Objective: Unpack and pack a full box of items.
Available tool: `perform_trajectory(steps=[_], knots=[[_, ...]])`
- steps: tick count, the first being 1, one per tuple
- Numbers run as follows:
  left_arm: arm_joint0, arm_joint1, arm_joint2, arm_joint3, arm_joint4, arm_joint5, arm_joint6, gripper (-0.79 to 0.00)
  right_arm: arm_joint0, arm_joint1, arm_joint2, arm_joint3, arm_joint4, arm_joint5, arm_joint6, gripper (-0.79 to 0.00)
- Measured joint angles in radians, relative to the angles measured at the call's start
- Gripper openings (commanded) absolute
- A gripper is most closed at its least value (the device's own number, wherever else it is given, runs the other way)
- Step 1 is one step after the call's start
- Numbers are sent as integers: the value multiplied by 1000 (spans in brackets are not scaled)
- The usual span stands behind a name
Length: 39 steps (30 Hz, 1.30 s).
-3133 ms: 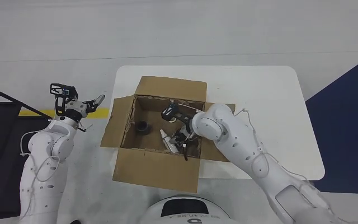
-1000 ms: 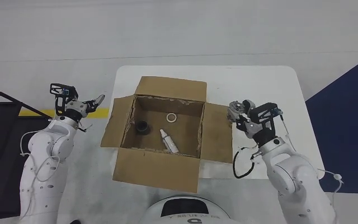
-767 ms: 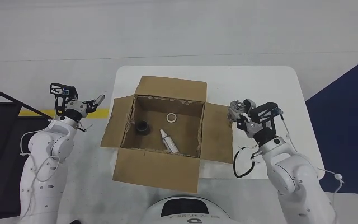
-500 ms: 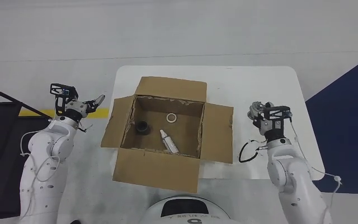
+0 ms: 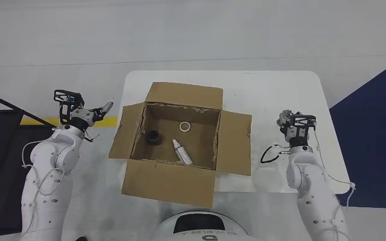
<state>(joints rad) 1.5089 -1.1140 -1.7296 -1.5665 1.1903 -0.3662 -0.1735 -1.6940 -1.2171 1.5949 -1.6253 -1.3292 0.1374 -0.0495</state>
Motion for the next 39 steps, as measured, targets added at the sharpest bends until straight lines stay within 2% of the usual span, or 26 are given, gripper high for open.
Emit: perform_trajectory(steps=[8,18,20,21,24,30,39], knots=[[0,0,0,0,0,0,0,0,103,-15,-44,207,31,34,-87,-785],[0,0,0,0,0,0,0,0,134,-31,-75,302,27,106,-168,-785],[0,0,0,0,0,0,0,0,134,-34,-81,309,23,108,-176,-542],[0,0,0,0,0,0,0,0,133,-34,-82,310,20,108,-178,-465],[0,0,0,0,0,0,0,0,124,-35,-81,304,9,104,-177,-403],[0,0,0,0,0,0,0,0,101,-33,-74,273,-15,79,-154,0],[0,0,0,0,0,0,0,0,46,-30,-41,161,5,17,-114,0]])
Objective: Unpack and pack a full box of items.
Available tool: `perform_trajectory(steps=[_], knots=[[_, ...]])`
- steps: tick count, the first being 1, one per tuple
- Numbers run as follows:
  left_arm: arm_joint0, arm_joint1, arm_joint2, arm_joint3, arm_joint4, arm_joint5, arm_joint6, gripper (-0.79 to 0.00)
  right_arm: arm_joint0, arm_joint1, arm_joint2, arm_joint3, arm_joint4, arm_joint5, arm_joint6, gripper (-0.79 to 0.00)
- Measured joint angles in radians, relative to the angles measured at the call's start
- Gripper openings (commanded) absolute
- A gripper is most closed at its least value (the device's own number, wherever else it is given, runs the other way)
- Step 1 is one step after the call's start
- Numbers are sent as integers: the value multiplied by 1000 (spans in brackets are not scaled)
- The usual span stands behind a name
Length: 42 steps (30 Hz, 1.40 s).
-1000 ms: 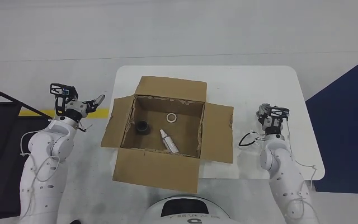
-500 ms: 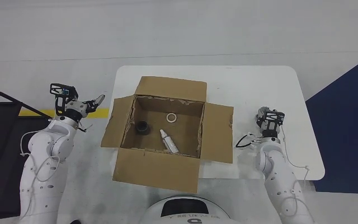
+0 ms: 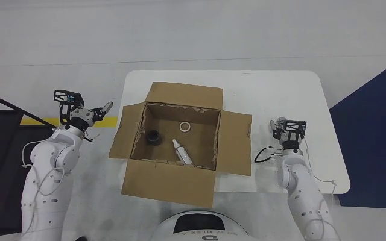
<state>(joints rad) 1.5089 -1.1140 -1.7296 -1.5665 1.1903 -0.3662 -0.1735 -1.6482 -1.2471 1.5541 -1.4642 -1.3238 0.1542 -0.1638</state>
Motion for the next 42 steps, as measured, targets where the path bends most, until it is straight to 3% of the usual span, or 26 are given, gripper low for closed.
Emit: perform_trajectory(steps=[8,12,16,30,35,42], knots=[[0,0,0,0,0,0,0,0,-126,8,87,-310,148,-161,80,0],[0,0,0,0,0,0,0,0,-174,8,66,-479,198,-225,174,0],[0,0,0,0,0,0,0,0,-216,4,31,-605,254,-224,237,0],[0,0,0,0,0,0,0,0,-220,3,25,-619,264,-222,240,0],[0,0,0,0,0,0,0,0,-114,1,-128,-679,256,-338,359,0],[0,0,0,0,0,0,0,0,104,-26,-416,-635,262,-315,593,0]])
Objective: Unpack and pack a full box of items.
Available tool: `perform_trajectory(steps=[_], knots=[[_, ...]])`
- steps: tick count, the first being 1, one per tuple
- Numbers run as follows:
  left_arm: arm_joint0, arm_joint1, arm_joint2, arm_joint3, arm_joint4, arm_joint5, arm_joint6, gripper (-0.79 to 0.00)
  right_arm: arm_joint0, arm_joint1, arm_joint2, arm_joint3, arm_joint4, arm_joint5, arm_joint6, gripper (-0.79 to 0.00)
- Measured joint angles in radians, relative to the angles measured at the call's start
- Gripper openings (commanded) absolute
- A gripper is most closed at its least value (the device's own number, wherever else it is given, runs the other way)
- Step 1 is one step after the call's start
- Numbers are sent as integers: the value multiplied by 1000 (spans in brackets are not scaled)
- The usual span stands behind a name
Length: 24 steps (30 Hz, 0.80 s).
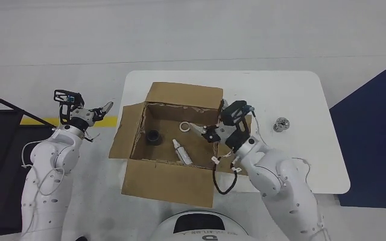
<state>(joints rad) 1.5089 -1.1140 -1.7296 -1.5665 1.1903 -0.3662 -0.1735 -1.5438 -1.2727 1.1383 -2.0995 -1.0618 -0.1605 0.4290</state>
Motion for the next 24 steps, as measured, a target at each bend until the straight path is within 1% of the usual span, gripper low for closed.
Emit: perform_trajectory(steps=[2,5,19,21,24], knots=[[0,0,0,0,0,0,0,0,52,-13,-85,27,8,38,50,0],[0,0,0,0,0,0,0,0,94,-24,-158,47,102,49,105,0],[0,0,0,0,0,0,0,0,95,-25,-152,59,98,46,112,0],[0,0,0,0,0,0,0,0,142,-31,-158,130,158,81,188,0],[0,0,0,0,0,0,0,0,239,-46,-212,204,188,170,342,0]])
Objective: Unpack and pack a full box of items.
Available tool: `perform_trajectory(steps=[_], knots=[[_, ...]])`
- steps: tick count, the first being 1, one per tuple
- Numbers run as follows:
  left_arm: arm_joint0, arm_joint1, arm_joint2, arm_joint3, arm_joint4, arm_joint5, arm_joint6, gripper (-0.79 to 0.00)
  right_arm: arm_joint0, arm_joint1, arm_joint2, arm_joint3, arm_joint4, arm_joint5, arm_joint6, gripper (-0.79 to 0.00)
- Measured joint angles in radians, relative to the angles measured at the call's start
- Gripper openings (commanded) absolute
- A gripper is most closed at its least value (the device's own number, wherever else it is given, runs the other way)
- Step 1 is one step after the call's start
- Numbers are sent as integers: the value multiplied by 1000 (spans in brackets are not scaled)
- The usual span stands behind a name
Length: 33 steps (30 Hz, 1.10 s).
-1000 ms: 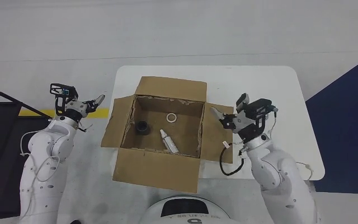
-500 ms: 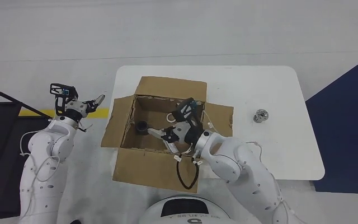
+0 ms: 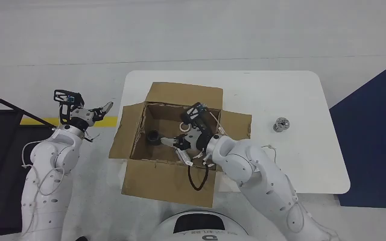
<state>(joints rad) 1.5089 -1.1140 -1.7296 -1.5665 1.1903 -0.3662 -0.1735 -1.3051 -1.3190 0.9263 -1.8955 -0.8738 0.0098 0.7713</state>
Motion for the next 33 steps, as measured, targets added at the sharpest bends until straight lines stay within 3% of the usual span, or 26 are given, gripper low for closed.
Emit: perform_trajectory(steps=[3,5,7,8,9,19,33], knots=[[0,0,0,0,0,0,0,0,68,-15,-71,57,-54,96,116,-12],[0,0,0,0,0,0,0,0,99,-26,-123,90,-94,156,187,-200],[0,0,0,0,0,0,0,0,120,-34,-158,115,-123,201,232,-268],[0,0,0,0,0,0,0,0,130,-39,-175,129,-137,221,249,-363],[0,0,0,0,0,0,0,0,135,-42,-186,139,-146,232,255,-394],[0,0,0,0,0,0,0,0,172,-65,-222,260,-141,269,287,-416],[0,0,0,0,0,0,0,0,285,-120,-325,403,-208,341,418,-422]])
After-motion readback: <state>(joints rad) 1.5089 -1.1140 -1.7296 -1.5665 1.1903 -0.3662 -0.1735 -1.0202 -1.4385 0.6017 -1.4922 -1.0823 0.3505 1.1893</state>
